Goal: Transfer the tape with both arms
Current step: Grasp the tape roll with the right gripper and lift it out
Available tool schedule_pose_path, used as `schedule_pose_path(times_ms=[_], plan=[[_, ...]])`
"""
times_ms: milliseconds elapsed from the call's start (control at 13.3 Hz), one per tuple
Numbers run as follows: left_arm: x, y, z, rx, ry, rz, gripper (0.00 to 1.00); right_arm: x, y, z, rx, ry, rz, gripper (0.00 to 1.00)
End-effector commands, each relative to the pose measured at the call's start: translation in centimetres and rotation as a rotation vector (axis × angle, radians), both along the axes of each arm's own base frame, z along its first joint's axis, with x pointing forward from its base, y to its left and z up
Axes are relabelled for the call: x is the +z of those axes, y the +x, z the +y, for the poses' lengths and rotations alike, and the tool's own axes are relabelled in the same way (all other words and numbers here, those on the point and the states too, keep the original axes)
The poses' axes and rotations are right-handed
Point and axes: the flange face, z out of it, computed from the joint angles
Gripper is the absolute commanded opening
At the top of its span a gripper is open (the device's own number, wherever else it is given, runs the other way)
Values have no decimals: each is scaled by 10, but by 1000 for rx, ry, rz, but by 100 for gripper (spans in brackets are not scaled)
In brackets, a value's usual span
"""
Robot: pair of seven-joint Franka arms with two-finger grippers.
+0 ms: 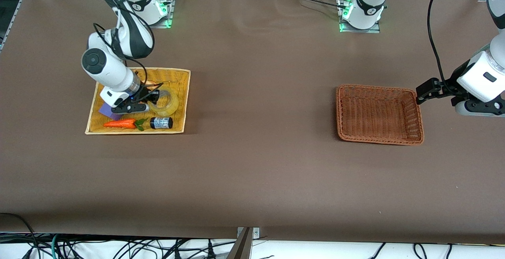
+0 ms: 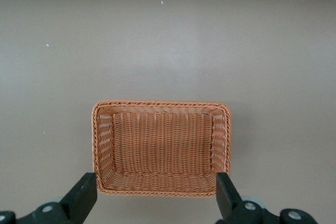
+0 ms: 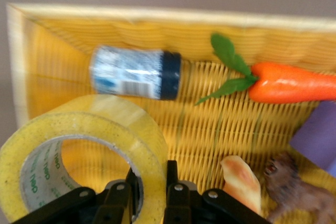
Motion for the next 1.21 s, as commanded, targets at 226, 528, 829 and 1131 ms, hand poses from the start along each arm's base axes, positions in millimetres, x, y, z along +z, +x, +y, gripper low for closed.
schedule_pose_path(times_ms=[226, 528, 829, 1131], plan=[[5, 3, 0, -12, -14, -2, 100, 77, 18, 131, -101, 29, 10, 0], [6, 3, -1, -8, -14, -3, 100, 40, 6, 286, -262, 147, -4, 0], [3, 3, -1, -11, -15, 4, 100, -15, -14, 393, -400, 97, -40, 0], [-1, 3, 0, -12, -15, 12, 100, -69, -40, 439, -485, 126, -82, 0]])
